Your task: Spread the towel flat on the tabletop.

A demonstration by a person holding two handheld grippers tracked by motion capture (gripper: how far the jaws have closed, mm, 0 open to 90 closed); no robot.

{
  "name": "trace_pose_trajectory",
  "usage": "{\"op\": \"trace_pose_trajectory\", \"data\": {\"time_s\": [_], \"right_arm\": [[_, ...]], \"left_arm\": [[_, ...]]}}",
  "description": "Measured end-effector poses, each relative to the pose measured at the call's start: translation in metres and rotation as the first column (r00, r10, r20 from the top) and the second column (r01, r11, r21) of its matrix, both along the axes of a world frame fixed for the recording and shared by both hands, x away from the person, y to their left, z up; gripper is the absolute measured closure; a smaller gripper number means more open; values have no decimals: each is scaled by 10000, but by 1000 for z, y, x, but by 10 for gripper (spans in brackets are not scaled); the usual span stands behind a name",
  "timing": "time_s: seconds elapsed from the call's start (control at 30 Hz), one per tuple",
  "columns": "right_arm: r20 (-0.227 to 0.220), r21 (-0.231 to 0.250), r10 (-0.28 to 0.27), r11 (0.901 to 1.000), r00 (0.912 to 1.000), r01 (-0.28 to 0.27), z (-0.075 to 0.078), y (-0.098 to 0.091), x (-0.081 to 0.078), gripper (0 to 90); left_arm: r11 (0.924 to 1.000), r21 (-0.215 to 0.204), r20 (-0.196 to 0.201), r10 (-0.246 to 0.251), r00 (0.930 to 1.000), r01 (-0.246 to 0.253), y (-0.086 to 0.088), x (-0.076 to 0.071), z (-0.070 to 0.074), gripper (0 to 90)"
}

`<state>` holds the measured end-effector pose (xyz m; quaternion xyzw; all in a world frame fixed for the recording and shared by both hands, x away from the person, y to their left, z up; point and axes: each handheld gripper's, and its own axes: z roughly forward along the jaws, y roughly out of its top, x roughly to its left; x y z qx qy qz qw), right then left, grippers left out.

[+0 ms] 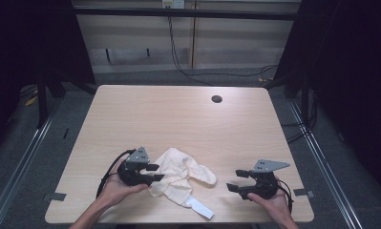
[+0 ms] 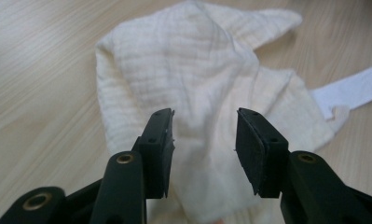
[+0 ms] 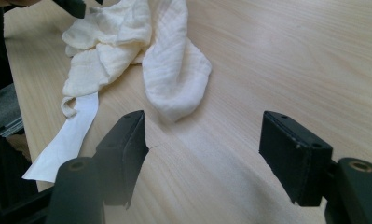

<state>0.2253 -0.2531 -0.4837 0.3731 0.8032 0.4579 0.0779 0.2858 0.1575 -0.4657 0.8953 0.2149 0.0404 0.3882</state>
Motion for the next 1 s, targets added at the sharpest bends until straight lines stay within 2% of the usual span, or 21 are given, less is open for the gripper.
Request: {"op": "trace_pose_trajectory", "data": {"time_s": [0.03, 0.07, 0.13, 0.2, 0.27, 0.37, 0.4, 0.47, 0.6, 0.67, 0.87, 0.9, 0.97, 1.0], "right_arm": [[-30, -18, -34, 10000, 10000, 34, -1, 0, 0, 300], [-49, -62, -88, 9999, 9999, 87, -1, 1, 1, 288], [-90, -118, -132, 9998, 9999, 131, -1, 1, 3, 285], [-58, -71, -218, 9997, 9997, 217, -1, 1, 3, 285], [-41, -126, -186, 9997, 9998, 186, -1, 2, 3, 284], [-18, -116, -136, 9998, 9999, 136, -1, 3, 2, 283], [-42, -138, -90, 9999, 10000, 90, -1, 3, 1, 278], [-77, -144, -67, 9999, 9999, 66, -2, 3, 1, 274], [-93, -247, -143, 9996, 9999, 141, -3, 4, 2, 257], [-102, -265, -158, 9995, 9998, 156, -3, 4, 3, 258], [-63, -287, -175, 9994, 9998, 174, -2, 6, 3, 259], [-106, -304, -169, 9994, 9998, 166, -2, 6, 3, 260], [-117, -309, -163, 9994, 9998, 159, -3, 6, 3, 260], [-121, -300, -160, 9994, 9998, 156, -3, 6, 3, 260]], "left_arm": [[9998, 39, -6, -196, 9998, 196, 0, -4, -1, 563], [9995, 34, 203, -310, 9993, 309, 2, -12, -2, 563], [9981, -265, 132, -546, 9984, 550, 4, -18, -3, 574], [9964, -280, 99, -794, 9968, 796, 4, -21, -2, 596], [9943, -521, 162, -919, 9956, 926, 3, -22, -2, 601], [9907, -576, -24, -1237, 9923, 1234, 1, -21, -5, 601], [9896, -510, -145, -1355, 9907, 1346, 0, -20, -8, 601], [9892, -87, -67, -1467, 9892, 1466, -1, -20, -11, 604], [9873, 29, -253, -1584, 9870, 1585, -4, -18, -16, 677], [9846, 171, -276, -1737, 9844, 1742, -5, -17, -19, 678], [9848, 410, -233, -1679, 9855, 1687, -6, -19, -25, 623], [9848, 567, -218, -1634, 9863, 1644, -5, -19, -24, 644], [9856, 427, -81, -1633, 9865, 1635, -5, -17, -25, 716], [9850, 438, -192, -1664, 9859, 1671, -5, -16, -24, 765]]}}
